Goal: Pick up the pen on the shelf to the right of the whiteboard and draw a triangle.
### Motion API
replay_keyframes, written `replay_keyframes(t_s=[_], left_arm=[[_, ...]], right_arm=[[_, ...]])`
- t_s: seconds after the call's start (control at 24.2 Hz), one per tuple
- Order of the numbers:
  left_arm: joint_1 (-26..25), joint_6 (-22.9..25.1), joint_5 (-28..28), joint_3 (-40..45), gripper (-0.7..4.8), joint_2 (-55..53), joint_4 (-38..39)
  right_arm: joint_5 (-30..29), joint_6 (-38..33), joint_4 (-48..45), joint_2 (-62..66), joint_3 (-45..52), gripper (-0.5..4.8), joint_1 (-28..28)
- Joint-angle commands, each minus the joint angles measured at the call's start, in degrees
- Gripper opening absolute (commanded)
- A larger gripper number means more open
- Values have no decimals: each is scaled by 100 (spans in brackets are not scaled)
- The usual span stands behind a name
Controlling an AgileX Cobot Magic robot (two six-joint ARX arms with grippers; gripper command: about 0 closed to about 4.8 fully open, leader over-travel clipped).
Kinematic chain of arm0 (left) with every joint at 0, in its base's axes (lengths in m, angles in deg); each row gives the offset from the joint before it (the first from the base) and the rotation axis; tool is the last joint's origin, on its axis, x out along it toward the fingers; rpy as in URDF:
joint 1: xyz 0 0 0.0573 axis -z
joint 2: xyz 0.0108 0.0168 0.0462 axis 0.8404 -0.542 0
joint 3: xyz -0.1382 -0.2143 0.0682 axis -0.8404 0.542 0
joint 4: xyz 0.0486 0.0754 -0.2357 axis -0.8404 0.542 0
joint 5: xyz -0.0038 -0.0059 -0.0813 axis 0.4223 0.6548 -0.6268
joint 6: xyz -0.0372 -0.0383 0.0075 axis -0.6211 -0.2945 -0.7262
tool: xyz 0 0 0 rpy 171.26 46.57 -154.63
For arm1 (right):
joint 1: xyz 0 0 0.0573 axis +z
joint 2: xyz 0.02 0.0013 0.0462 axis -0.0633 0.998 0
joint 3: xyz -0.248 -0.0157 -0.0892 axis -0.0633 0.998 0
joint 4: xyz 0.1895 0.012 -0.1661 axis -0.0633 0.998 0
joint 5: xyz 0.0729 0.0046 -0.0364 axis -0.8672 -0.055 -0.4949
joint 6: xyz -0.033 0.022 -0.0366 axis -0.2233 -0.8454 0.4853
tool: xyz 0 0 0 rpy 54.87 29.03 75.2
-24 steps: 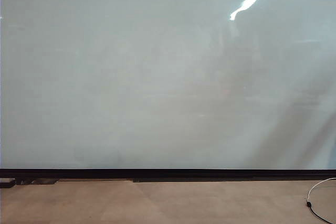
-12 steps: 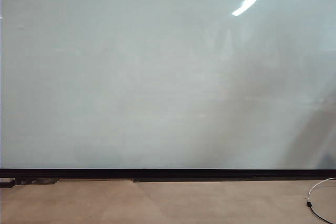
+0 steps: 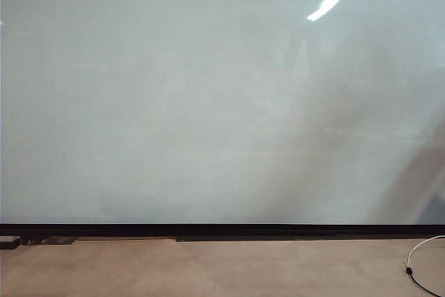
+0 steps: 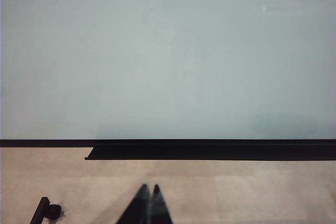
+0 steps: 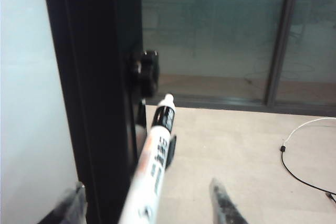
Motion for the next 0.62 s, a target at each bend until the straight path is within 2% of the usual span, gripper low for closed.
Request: replay_keyframes(t_s=[0.04,0.33,0.41,0.62], left_arm=[[2,2,-24,-17,-5,0,-70],[2,2,-26,-17,-5,0,-70],[2,2,-24,-17,-5,0,-70],[2,2,-24,-17,-5,0,-70]], right_arm=[[79,-304,-94,212,-195,306,144],[101,-356,-96,284,-225,302,221],[146,-361,-96,284,-225,263,221],[223,-363,-96,284,-284,262,221]])
